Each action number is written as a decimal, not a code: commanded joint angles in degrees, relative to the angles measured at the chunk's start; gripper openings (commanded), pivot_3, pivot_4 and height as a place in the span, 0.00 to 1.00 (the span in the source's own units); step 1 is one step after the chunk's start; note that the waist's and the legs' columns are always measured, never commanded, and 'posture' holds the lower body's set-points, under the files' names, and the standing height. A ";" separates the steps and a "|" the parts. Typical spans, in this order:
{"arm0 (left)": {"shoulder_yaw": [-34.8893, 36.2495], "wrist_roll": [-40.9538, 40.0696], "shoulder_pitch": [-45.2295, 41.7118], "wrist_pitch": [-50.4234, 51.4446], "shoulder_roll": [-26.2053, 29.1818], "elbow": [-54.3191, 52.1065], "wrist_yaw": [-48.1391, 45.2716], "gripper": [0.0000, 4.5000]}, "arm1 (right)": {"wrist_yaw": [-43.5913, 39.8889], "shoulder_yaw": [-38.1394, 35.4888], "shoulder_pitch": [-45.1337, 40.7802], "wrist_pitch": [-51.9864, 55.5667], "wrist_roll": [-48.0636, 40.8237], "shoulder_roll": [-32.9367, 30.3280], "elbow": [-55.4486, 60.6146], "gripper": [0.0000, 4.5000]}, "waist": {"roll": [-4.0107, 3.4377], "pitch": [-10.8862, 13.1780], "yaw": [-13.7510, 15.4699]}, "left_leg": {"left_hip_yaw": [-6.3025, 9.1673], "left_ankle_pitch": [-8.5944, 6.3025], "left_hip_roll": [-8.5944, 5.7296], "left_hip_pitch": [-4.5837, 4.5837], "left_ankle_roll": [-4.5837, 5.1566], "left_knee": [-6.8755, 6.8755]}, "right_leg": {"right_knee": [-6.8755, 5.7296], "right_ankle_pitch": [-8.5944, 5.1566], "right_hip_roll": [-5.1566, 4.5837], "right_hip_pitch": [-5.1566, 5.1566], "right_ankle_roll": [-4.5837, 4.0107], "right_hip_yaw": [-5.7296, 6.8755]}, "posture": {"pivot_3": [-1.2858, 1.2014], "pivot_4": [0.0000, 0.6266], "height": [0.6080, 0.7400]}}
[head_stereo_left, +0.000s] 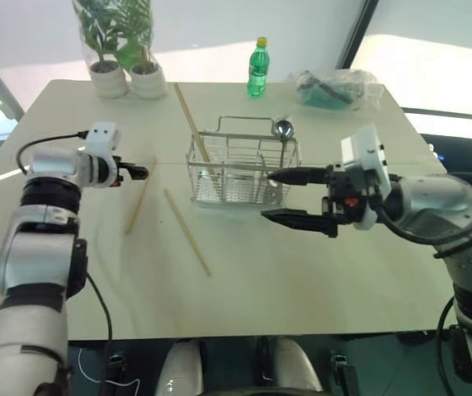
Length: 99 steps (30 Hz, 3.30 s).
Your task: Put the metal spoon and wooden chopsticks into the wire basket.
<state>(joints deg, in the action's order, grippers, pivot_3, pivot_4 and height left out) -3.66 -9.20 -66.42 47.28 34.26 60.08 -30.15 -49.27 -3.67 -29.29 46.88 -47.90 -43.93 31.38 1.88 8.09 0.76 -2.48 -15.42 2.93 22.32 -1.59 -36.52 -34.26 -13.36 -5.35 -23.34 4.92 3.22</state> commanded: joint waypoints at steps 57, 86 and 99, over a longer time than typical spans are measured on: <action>20.76 -24.85 2.44 -14.89 -11.81 -50.91 -0.25 0.02 | 1.21 -8.30 7.07 -3.97 -3.61 -4.14 1.04 0.77 | 0.01 0.08 -0.03 | 0.02 -0.03 -0.10 -0.20 0.02 -0.55 | 0.03 0.14 -0.21 0.58 0.25 0.03 | 0.52 0.24 0.83; 15.68 -16.68 2.44 -31.51 -17.89 -41.22 0.18 0.02 | 8.61 -11.01 8.72 -3.14 -7.73 -4.00 2.43 0.77 | 0.02 0.11 0.05 | 0.13 -0.07 -0.11 -0.01 0.10 -0.56 | 0.15 0.13 -0.18 0.49 0.22 0.06 | 0.52 0.24 0.83; 11.12 -14.52 14.82 -31.01 -23.77 -45.00 1.27 0.02 | 10.01 -11.69 8.91 -2.66 -8.62 -4.50 2.44 0.77 | 0.02 0.11 0.07 | 0.14 -0.07 -0.11 -0.01 0.10 -0.56 | 0.15 0.13 -0.18 0.49 0.22 0.05 | 0.52 0.24 0.83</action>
<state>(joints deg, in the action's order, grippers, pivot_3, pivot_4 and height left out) 8.18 -24.17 -51.58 16.30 10.66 17.77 -29.10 -39.40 -13.23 -20.09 44.68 -55.38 -48.03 32.49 1.89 8.20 0.83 -2.34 -15.49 2.82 22.31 -1.49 -37.08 -34.10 -13.23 -5.53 -22.86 5.14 3.27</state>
